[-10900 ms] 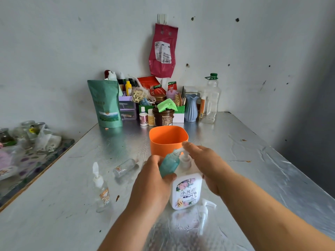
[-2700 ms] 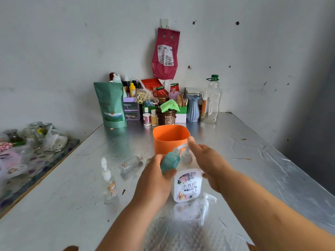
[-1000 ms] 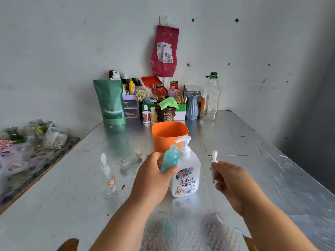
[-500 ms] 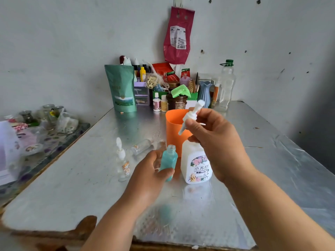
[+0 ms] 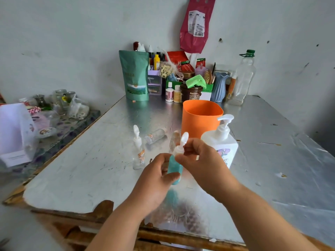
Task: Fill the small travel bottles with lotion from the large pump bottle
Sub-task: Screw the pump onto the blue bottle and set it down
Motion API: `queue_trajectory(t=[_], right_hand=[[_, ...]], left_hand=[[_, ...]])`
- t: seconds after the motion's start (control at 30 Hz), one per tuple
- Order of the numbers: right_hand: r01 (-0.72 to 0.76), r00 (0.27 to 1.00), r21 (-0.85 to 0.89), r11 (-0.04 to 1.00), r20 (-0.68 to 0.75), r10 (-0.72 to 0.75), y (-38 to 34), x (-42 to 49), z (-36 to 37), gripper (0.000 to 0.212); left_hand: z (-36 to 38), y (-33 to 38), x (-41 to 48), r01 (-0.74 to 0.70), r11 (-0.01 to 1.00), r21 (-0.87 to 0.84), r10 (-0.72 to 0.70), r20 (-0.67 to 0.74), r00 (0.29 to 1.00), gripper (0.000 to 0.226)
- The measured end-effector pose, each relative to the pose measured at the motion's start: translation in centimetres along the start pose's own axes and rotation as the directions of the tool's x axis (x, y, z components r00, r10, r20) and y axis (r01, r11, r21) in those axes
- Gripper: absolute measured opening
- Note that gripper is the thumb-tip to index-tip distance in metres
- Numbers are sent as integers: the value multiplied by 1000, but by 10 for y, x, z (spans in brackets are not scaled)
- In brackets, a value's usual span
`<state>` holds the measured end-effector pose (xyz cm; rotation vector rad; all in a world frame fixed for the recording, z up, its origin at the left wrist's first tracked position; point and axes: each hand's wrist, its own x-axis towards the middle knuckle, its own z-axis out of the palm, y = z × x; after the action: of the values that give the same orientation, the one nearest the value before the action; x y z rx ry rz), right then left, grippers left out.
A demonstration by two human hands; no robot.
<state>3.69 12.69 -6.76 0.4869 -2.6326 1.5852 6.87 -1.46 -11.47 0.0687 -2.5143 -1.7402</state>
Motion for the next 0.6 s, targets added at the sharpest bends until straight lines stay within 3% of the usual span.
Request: queue_trajectory(t=[0.17,0.3,0.43,0.6], right_hand=[[-92,995,-7,996,28,92,13,0,10,27],[-135,989,48,990,61,132,20,3,17,25],[-150,989,38,988,3,150,27,4,26,21],[-101,994,19,995,-32,101,33,-4,39,44]], left_hand=[[3,-14,2,47,997,57,-46,-8,999,34],[6,-21,3,52,996,71,-52,2,999,35],[8,-25,3,45,999,15,-45,-2,999,36],[7,-26,2,-27,1000,1,27,-10,1000,28]])
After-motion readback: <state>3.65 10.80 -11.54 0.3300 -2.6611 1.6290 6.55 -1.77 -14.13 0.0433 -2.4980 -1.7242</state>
